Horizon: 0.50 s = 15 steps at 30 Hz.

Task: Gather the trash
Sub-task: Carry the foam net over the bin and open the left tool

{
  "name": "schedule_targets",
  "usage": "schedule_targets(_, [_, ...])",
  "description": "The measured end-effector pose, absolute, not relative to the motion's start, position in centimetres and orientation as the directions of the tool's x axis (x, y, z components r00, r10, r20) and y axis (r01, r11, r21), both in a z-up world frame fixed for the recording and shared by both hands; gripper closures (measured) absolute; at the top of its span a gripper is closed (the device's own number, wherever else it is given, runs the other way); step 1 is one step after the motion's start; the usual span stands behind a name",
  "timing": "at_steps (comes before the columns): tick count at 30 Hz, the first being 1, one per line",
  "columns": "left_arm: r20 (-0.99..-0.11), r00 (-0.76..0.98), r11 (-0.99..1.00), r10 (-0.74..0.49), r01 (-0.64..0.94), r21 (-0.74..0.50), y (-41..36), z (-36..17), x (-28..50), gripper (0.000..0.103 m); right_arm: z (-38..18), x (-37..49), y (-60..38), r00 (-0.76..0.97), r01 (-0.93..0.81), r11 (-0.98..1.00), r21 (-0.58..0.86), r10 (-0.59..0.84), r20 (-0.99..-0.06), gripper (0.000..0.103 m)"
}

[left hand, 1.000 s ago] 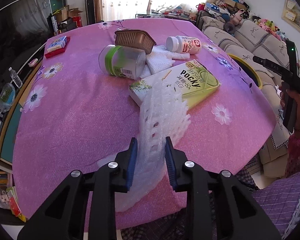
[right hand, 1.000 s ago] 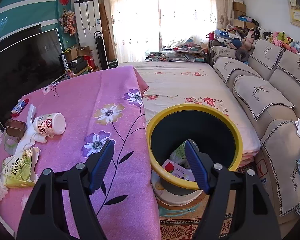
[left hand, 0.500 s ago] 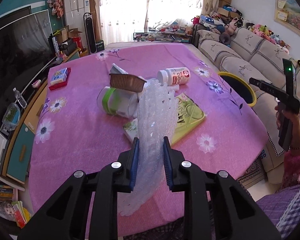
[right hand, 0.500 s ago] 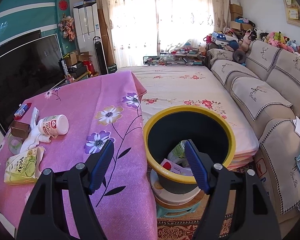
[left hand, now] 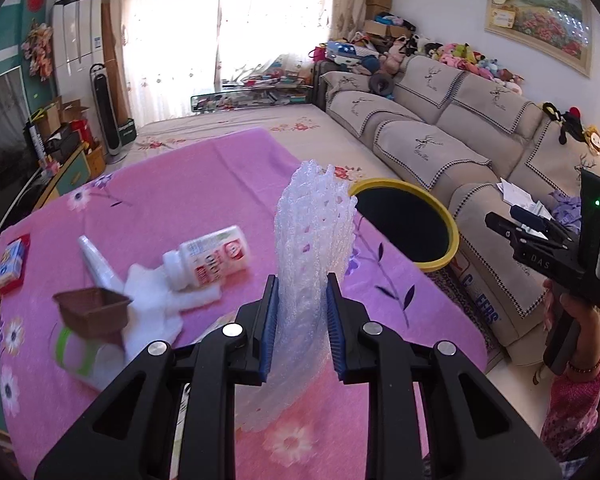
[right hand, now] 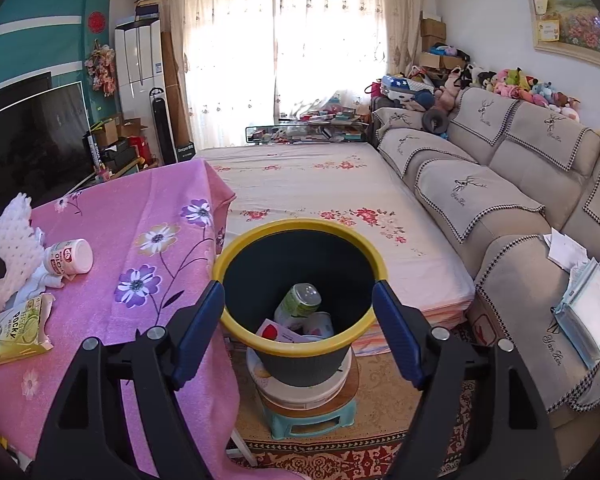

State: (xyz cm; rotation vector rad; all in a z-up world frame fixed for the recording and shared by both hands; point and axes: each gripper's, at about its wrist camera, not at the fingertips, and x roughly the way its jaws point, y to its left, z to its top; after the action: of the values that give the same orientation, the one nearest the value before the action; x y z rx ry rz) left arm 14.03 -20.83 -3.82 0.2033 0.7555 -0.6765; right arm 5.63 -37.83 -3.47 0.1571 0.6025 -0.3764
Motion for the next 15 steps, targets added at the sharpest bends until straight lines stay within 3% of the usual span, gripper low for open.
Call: schedule_targets(15, [-0.734, 0.405, 0.663, -0.545, 0.744, -0.081, -42.1, -5.7, 21.0, 0.08, -4.3, 2.9, -43.1, 0.734, 0.487, 0.87, 0.073, -0.362, -0.575, 0.031])
